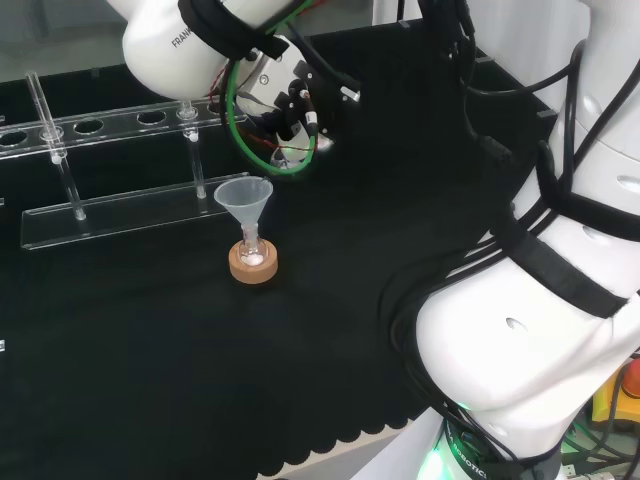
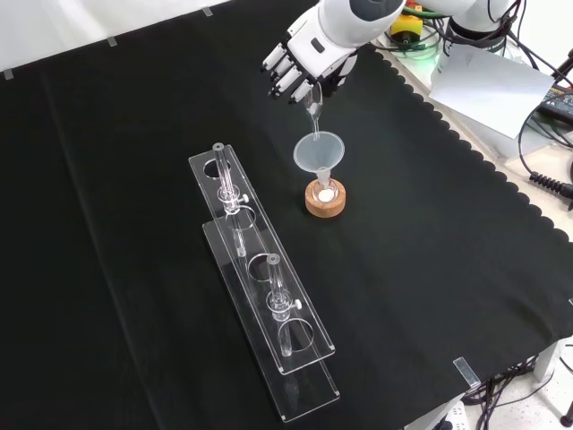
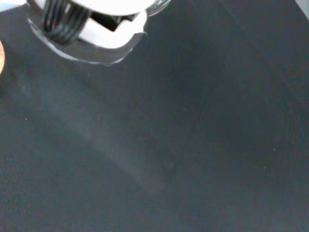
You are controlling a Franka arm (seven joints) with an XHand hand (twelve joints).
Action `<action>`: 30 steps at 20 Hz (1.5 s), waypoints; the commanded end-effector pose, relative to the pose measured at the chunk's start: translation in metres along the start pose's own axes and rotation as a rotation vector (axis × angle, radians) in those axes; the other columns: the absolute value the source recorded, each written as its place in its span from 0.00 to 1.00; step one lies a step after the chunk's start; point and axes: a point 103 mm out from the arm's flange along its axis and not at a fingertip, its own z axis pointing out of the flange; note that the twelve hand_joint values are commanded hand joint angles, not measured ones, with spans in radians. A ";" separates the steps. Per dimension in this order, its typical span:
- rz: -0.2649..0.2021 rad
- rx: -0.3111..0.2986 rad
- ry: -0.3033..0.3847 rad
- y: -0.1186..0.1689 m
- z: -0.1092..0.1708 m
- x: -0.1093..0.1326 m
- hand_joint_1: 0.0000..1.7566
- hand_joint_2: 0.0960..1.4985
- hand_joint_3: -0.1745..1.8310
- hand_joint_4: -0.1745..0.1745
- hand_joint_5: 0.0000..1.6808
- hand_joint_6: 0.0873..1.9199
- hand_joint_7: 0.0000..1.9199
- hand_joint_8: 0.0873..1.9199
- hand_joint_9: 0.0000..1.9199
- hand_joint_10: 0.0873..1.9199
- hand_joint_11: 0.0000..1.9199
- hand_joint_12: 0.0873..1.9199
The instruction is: Pour all the NaCl from the weighing funnel into the round-bottom flask.
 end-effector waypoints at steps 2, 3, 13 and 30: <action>-0.001 0.000 0.005 0.001 -0.007 0.008 0.63 0.40 0.44 1.00 0.71 0.41 0.35 0.27 0.56 0.13 0.42 0.54; 0.001 0.002 0.000 0.001 -0.009 0.010 0.63 0.40 0.44 1.00 0.71 0.41 0.35 0.27 0.56 0.12 0.42 0.54; 0.008 0.014 -0.017 0.001 -0.011 0.009 0.63 0.40 0.44 1.00 0.71 0.41 0.34 0.27 0.56 0.12 0.42 0.54; 0.005 0.004 -0.026 0.000 -0.002 0.003 0.63 0.41 0.44 1.00 0.71 0.41 0.34 0.27 0.56 0.12 0.42 0.54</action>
